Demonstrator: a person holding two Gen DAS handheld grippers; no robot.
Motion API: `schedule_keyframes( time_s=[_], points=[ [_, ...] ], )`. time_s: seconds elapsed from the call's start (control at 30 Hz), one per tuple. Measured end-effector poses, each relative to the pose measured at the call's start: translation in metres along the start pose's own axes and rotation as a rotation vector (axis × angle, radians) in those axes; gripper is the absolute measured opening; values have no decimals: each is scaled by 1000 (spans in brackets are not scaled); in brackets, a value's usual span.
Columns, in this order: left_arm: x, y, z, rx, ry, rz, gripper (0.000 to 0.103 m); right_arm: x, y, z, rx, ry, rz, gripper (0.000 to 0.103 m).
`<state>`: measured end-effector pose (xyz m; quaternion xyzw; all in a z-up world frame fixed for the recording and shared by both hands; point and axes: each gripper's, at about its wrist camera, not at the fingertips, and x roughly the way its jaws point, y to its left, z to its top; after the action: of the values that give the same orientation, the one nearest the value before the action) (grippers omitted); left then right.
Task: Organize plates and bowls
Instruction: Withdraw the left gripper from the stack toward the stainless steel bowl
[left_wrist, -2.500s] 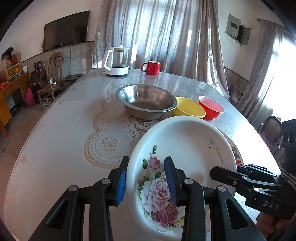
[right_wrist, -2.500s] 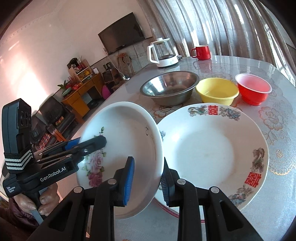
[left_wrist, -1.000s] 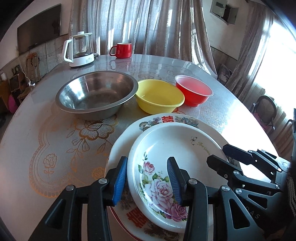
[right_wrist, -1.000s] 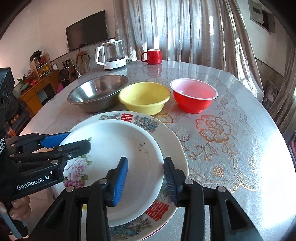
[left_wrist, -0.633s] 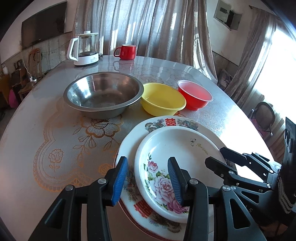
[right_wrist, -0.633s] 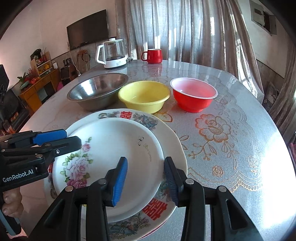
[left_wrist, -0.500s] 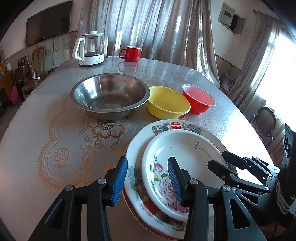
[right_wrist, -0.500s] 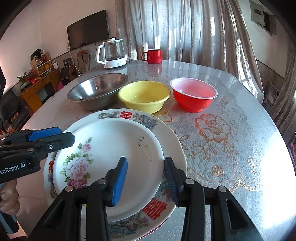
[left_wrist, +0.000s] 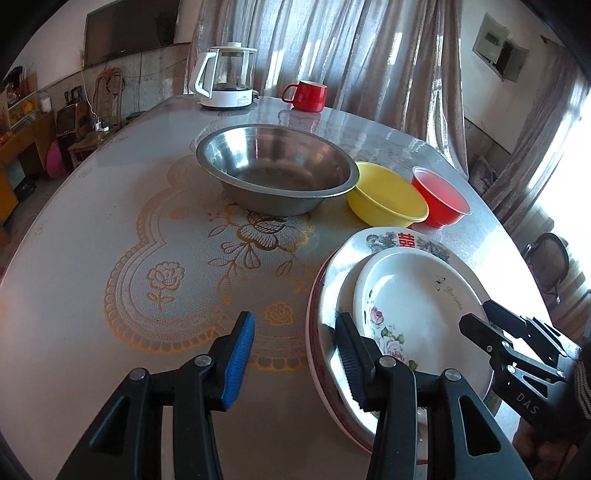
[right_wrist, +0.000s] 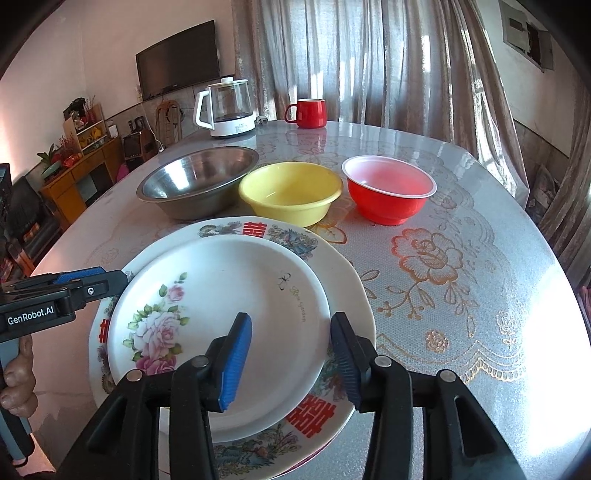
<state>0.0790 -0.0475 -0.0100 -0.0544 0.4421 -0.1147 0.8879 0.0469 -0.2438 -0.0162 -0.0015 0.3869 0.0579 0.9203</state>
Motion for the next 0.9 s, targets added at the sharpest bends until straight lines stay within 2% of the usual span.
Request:
schedule_keyframes(
  time_s=[0.5,0.9],
  points=[
    [-19,20,-9,-21,-8,60,48,-2,-4,3,96,20,-5,46],
    [-23,42,-19,-39,9,74,48,-5,0,5,138,20,-32,46]
  ],
)
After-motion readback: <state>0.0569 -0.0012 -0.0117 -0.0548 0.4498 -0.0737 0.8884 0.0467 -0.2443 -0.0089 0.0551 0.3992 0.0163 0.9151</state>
